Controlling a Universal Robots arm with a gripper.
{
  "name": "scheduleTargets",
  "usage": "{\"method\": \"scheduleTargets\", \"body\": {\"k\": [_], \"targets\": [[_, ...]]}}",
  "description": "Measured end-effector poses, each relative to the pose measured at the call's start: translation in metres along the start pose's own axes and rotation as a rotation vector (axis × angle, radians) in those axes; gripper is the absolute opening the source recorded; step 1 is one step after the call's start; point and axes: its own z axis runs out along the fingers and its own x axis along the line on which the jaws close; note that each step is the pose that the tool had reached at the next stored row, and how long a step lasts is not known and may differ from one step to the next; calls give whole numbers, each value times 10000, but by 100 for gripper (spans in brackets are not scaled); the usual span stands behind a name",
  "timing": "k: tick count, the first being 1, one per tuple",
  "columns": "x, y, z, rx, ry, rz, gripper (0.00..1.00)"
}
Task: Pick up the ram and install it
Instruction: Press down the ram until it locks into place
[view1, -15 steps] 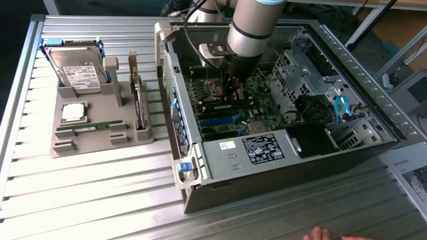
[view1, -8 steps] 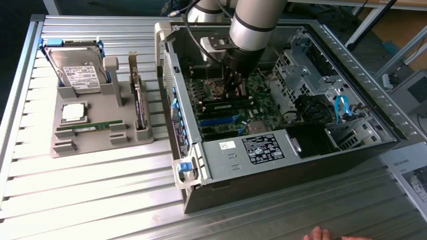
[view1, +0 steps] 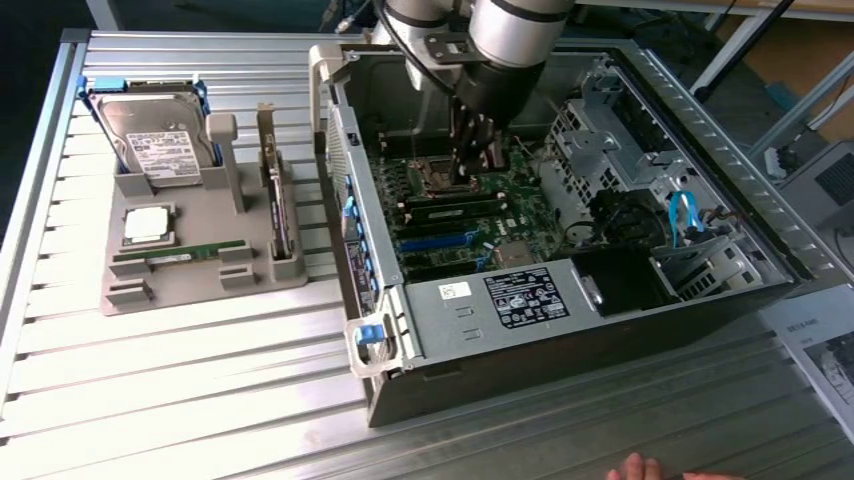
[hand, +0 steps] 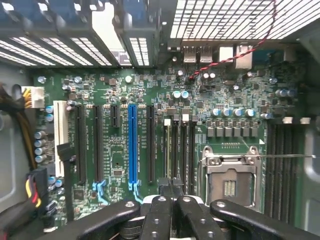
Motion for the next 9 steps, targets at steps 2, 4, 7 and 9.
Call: {"method": "scheduleTargets", "body": {"k": [2,4,7,9], "targets": [[-2,-1,-97,-6,0,0,10],[-3,-2,-154,-9,0,0,10],[-5,-3,-238,-14,0,0,10],[-7,-4,-334,-20,-1,0,10]]}}
